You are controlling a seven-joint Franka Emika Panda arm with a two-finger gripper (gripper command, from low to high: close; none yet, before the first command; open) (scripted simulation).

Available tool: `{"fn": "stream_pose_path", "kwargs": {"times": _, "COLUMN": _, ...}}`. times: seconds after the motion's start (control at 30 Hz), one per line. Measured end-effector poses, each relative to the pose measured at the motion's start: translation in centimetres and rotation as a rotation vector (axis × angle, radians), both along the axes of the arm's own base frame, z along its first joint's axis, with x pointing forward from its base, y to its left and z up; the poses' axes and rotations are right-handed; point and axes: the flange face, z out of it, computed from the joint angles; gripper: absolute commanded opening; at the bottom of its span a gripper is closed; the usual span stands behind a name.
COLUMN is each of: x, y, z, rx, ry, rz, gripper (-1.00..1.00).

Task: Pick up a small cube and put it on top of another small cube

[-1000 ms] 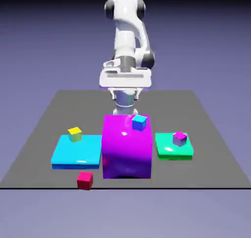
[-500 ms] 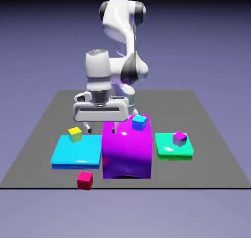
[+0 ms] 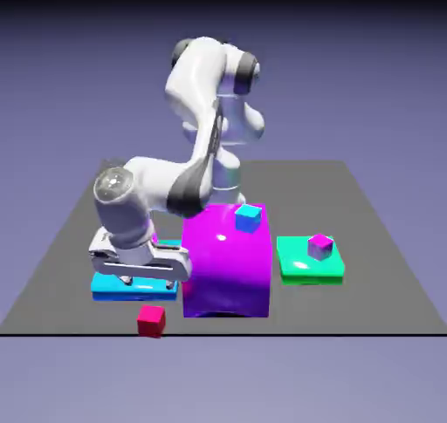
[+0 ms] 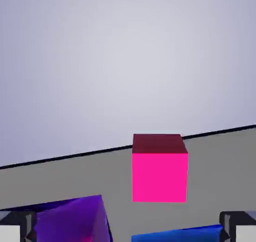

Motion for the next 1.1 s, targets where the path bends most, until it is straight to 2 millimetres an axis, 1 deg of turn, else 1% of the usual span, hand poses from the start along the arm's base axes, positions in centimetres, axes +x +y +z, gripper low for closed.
{"fn": "stream_pose_path", "kwargs": {"times": 0.2, "x": 1.0, "y": -1.2, "z": -4.9, "rx": 0.019, "ry": 0.192, "rz": 0.007, "gripper": 0.0}}
{"fn": "stream_pose_path", "kwargs": {"times": 0.4, "x": 1.3, "y": -1.1, "z": -10.0, "rx": 0.036, "ry": 0.386, "rz": 0.031, "gripper": 0.0}}
{"fn": "stream_pose_path", "kwargs": {"times": 0.43, "x": 1.3, "y": -1.1, "z": -10.0, "rx": 0.036, "ry": 0.386, "rz": 0.031, "gripper": 0.0}}
{"fn": "stream_pose_path", "kwargs": {"times": 0.6, "x": -1.6, "y": -0.6, "z": -14.9, "rx": 0.036, "ry": 0.386, "rz": 0.031, "gripper": 0.0}}
{"fn": "stream_pose_path", "kwargs": {"times": 0.63, "x": -2.2, "y": -0.5, "z": -15.6, "rx": 0.036, "ry": 0.386, "rz": 0.031, "gripper": -1.0}}
{"fn": "stream_pose_path", "kwargs": {"times": 0.7, "x": -2.2, "y": -0.5, "z": -15.6, "rx": 0.037, "ry": 0.386, "rz": 0.03, "gripper": -1.0}}
{"fn": "stream_pose_path", "kwargs": {"times": 0.87, "x": 0.9, "y": -1.0, "z": -10.7, "rx": 0.038, "ry": 0.386, "rz": 0.03, "gripper": -1.0}}
{"fn": "stream_pose_path", "kwargs": {"times": 0.9, "x": 1.4, "y": -0.7, "z": -9.5, "rx": 0.044, "ry": 0.378, "rz": 0.027, "gripper": -1.0}}
{"fn": "stream_pose_path", "kwargs": {"times": 0.97, "x": 2.6, "y": 2.7, "z": -5.7, "rx": 0.106, "ry": 0.314, "rz": 0.006, "gripper": -1.0}}
{"fn": "stream_pose_path", "kwargs": {"times": 1.0, "x": 2.9, "y": 4.7, "z": -4.4, "rx": 0.131, "ry": 0.299, "rz": 0.016, "gripper": -1.0}}
{"fn": "stream_pose_path", "kwargs": {"times": 1.03, "x": 3.0, "y": 6.9, "z": -3.2, "rx": 0.154, "ry": 0.287, "rz": 0.029, "gripper": -1.0}}
{"fn": "stream_pose_path", "kwargs": {"times": 1.1, "x": 2.7, "y": 11.8, "z": -1.8, "rx": 0.183, "ry": 0.289, "rz": 0.086, "gripper": -1.0}}
